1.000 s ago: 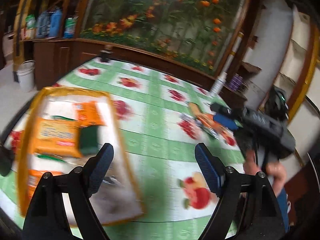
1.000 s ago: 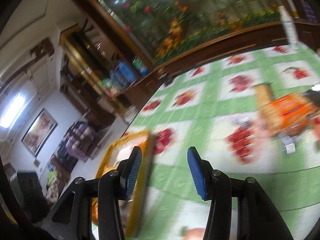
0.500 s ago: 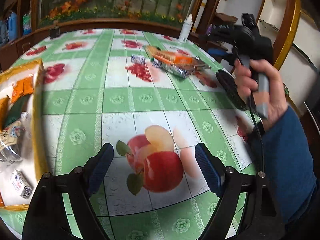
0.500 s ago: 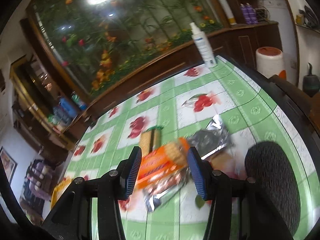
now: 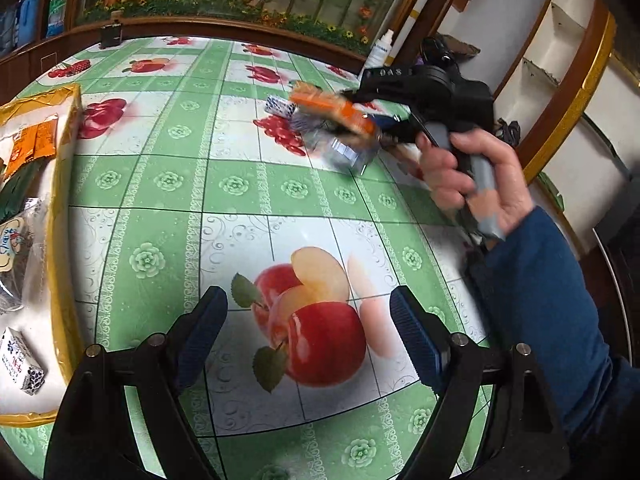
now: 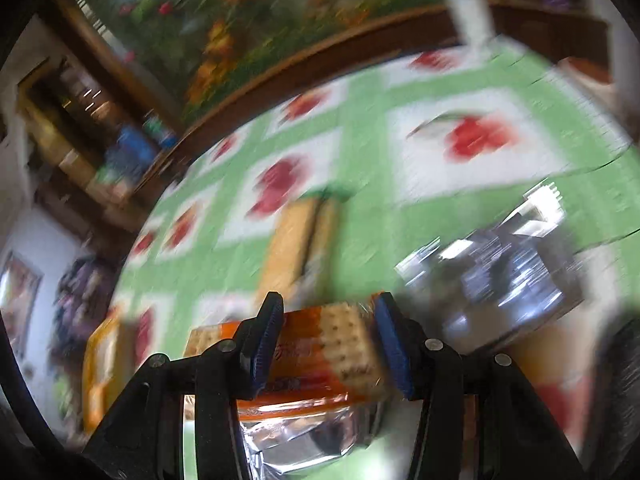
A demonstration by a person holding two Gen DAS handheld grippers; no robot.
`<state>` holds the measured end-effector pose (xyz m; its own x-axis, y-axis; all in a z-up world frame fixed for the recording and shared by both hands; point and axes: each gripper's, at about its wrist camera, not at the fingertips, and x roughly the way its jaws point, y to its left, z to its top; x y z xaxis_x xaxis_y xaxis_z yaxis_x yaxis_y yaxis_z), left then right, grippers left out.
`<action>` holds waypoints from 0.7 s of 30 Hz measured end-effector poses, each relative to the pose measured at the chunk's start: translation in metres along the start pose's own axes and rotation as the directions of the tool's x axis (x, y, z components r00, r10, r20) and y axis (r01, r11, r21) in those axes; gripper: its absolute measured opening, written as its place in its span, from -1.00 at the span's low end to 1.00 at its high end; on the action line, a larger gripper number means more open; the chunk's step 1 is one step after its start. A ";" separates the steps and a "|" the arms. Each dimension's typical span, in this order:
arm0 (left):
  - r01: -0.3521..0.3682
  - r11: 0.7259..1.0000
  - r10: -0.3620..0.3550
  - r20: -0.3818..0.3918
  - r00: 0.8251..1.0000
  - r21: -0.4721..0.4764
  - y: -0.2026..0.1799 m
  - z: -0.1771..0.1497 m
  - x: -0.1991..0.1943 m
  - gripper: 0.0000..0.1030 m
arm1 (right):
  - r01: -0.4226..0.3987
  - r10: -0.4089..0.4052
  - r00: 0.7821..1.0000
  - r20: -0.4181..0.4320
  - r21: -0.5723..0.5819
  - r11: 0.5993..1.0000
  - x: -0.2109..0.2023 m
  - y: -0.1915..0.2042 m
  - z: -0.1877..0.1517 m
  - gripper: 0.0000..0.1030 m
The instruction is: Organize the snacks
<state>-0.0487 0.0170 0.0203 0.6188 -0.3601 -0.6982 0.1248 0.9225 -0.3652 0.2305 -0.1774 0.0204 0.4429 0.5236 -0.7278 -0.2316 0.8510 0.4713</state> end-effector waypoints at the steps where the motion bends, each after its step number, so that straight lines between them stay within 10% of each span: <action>1: 0.004 1.000 -0.004 0.007 1.000 -0.003 0.001 0.000 -0.002 0.62 | -0.021 0.020 0.999 -0.044 -0.007 1.000 0.001 0.008 -0.008 -0.01; 7: 0.022 1.000 -0.021 0.057 0.998 -0.006 0.003 -0.001 -0.012 0.62 | -0.217 0.218 0.955 -0.199 0.024 0.976 -0.012 0.043 -0.052 -0.01; 21: -0.039 0.999 0.039 0.048 0.998 0.011 0.024 0.050 -0.045 0.62 | -0.209 0.204 0.974 -0.103 -0.043 0.977 -0.049 0.060 -0.090 -0.01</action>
<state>-0.0350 0.0627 0.0739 0.6594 -0.3171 -0.6817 0.1086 0.9373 -0.3310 0.1164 -0.1485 0.0396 0.2948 0.6876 -0.6636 -0.3566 0.7234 0.5911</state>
